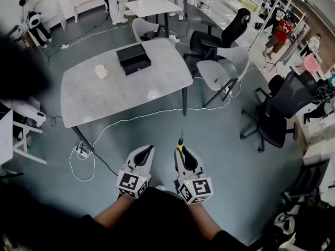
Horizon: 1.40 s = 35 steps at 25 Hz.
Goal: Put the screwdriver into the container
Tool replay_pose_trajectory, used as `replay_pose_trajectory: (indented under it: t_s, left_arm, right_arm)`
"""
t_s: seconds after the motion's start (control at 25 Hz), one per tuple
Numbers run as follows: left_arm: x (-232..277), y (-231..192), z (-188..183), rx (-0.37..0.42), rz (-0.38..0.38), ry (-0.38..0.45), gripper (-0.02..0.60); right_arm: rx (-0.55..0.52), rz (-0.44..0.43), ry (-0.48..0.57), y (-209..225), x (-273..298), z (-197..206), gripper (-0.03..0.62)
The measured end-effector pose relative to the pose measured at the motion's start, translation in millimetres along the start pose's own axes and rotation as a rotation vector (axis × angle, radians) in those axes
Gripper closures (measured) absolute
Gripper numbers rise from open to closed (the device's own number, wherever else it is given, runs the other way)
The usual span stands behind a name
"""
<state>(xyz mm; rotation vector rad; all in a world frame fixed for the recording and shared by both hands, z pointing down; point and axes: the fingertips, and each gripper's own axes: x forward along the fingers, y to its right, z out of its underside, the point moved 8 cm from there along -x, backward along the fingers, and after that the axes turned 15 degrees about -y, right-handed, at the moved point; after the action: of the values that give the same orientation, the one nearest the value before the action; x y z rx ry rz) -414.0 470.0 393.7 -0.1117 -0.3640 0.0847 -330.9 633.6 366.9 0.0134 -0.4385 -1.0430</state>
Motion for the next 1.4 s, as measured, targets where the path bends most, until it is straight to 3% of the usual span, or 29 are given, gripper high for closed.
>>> replay_pose_trajectory:
  t_s: [0.16,0.36,0.8,1.08,1.4]
  left_arm:
    - [23.2,-15.0,-1.9,-0.002,0.033,-0.014,0.565]
    - [52.4,-63.2,-14.7,0.006,0.038,-0.009,0.565]
    - [142.8,-207.8,-66.7,-0.014,0.080,-0.105,0.565]
    - [177.5,-300.5,-99.3,-0.015,0.091,-0.080,0.565]
    - [191.5,-390.3,-108.9,-0.067,0.069,-0.070,0.565]
  right_arm:
    - [0.010,0.021,-0.009,13.5,20.3,-6.0,0.517]
    - [-0.002,0.016,-0.050,17.9,78.2,-23.7,0.517]
    - [0.035,0.022,-0.146,46.6,242.5,-90.7,0.517]
    - [0.021,0.020,-0.169,43.6,340.2,-125.9,0.517]
    - [-0.004,0.023,-0.211,34.7,415.2,-145.1,0.517]
